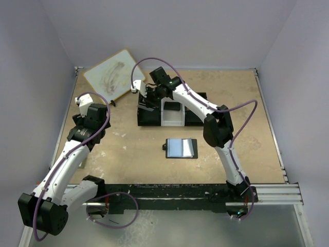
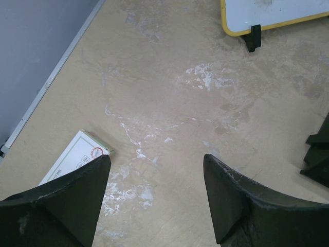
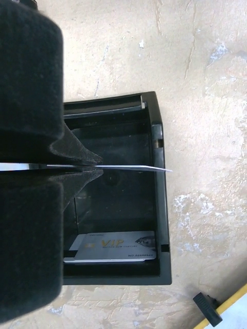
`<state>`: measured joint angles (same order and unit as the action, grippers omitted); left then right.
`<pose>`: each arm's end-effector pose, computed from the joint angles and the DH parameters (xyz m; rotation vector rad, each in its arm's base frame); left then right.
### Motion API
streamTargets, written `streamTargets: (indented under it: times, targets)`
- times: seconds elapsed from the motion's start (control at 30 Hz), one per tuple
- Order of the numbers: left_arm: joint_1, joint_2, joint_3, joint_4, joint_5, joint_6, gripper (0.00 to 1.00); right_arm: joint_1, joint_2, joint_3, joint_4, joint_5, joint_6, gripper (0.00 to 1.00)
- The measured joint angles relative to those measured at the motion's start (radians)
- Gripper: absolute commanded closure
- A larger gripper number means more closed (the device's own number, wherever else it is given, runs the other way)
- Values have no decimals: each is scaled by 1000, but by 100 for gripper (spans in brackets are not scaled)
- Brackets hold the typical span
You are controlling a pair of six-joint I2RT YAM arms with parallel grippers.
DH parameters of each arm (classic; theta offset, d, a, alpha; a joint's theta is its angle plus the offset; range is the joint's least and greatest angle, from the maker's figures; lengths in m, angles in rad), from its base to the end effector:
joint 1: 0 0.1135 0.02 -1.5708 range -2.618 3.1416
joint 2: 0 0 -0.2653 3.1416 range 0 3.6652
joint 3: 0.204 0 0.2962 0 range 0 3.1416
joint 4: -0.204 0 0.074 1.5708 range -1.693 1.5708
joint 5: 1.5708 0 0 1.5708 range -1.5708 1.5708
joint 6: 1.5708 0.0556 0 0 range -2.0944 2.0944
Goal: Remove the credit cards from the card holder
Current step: Place the credit card in the storage box.
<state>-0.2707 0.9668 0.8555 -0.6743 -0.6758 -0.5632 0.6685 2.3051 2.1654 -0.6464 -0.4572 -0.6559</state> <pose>0.2475 -0.0326 0.2763 -0.6232 2.0827 0.3304 0.4407 0.3793 0.2418 -1.5942 1.6834 0.5430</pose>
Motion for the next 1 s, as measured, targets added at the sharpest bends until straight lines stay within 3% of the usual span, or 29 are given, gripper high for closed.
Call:
streamTargets:
  times: [0.6, 1.0]
  targets:
    - [0, 11, 0, 1, 10, 1, 30, -3, 46, 40, -16, 105, -2, 100]
    - [0, 18, 0, 2, 14, 3, 31, -15, 106, 188, -68, 226, -39, 100]
